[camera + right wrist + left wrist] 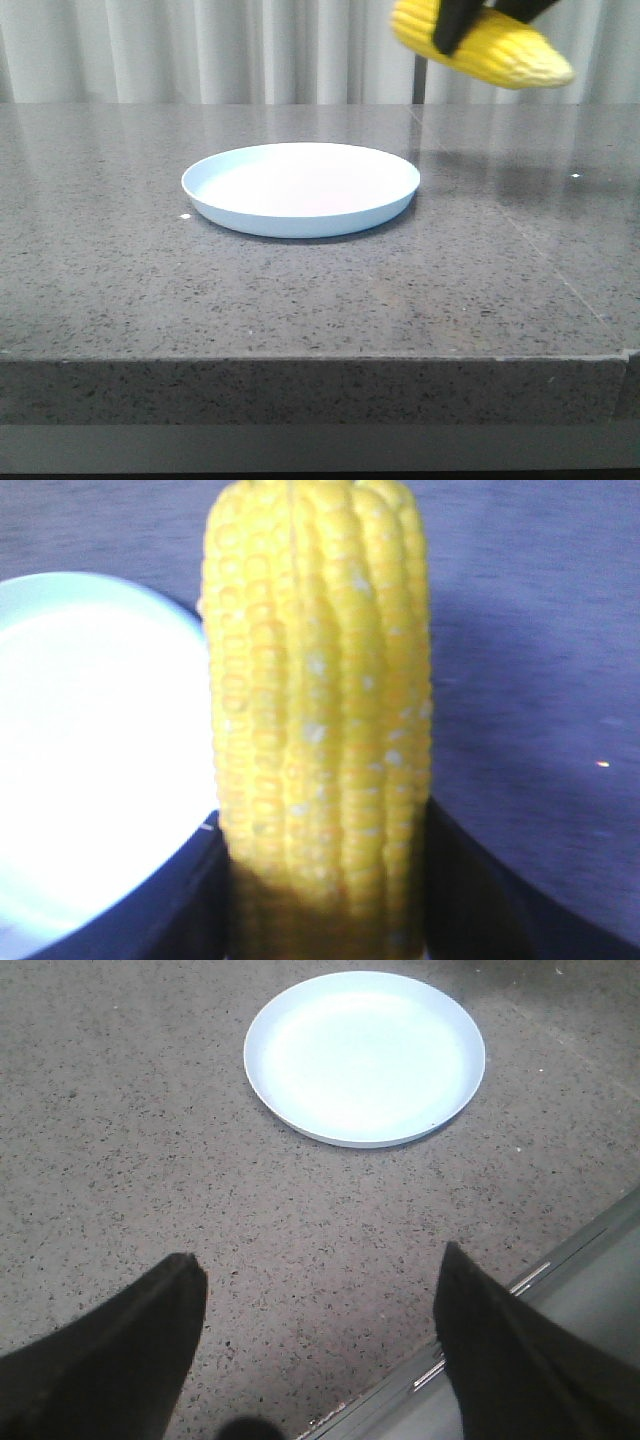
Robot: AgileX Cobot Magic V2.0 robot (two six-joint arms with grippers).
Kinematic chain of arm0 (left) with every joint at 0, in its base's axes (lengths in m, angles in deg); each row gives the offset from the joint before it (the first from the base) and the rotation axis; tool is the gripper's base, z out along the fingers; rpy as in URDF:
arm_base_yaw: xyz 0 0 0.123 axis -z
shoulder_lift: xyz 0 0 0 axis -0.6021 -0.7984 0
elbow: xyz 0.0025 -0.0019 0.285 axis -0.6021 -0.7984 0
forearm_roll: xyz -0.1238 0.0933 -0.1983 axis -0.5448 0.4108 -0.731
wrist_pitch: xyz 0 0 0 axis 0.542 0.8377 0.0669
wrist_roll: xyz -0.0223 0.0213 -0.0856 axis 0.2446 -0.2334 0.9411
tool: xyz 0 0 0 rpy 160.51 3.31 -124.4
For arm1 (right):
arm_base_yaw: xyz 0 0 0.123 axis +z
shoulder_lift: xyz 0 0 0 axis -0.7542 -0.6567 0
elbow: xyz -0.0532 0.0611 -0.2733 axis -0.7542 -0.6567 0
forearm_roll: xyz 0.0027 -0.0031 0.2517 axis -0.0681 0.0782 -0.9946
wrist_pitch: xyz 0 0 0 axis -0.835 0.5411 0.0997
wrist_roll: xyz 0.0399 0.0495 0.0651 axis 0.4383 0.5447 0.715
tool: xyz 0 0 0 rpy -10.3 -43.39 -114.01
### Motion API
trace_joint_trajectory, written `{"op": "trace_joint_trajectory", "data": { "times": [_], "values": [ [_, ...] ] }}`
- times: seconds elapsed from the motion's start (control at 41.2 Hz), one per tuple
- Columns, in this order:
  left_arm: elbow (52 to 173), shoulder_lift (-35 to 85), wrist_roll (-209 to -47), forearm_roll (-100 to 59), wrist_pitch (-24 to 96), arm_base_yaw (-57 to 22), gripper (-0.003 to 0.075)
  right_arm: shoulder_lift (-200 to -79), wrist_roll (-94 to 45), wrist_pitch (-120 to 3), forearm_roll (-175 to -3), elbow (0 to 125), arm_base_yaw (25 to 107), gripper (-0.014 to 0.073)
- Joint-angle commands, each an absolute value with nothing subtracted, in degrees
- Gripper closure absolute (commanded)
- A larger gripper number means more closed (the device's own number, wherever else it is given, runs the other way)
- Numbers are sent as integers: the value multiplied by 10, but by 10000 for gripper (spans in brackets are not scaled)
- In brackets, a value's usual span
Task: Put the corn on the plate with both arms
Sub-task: 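Carry the corn with the right gripper over the plate and release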
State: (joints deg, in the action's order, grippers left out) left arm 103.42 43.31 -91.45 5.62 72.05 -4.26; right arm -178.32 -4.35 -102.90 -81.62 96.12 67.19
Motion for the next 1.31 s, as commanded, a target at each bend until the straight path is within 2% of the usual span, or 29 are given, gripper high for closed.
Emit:
{"op": "trace_joint_trajectory", "data": {
  "times": [0.0,0.194,0.486,0.559,0.777,0.875,1.093,1.288],
  "values": [
    [1048,434,-909,56,678,-39,240,-1758,-51,-1009,-836,979,704,366],
    [1048,434,-909,56,678,-39,240,-1779,-34,-960,-903,979,747,366],
    [1048,434,-909,56,678,-39,240,-1846,-14,-891,-971,979,759,358],
    [1048,434,-909,56,677,-39,240,-1861,-14,-886,-972,979,759,314],
    [1048,434,-909,56,677,-39,240,-1876,-15,-887,-972,979,759,72],
    [1048,434,-909,56,677,-39,240,-1874,-16,-889,-966,979,759,6],
    [1048,434,-909,56,677,-39,240,-1841,-18,-907,-928,979,759,3],
    [1048,434,-909,56,677,-39,240,-1770,-20,-984,-845,974,759,22]
  ]
}}
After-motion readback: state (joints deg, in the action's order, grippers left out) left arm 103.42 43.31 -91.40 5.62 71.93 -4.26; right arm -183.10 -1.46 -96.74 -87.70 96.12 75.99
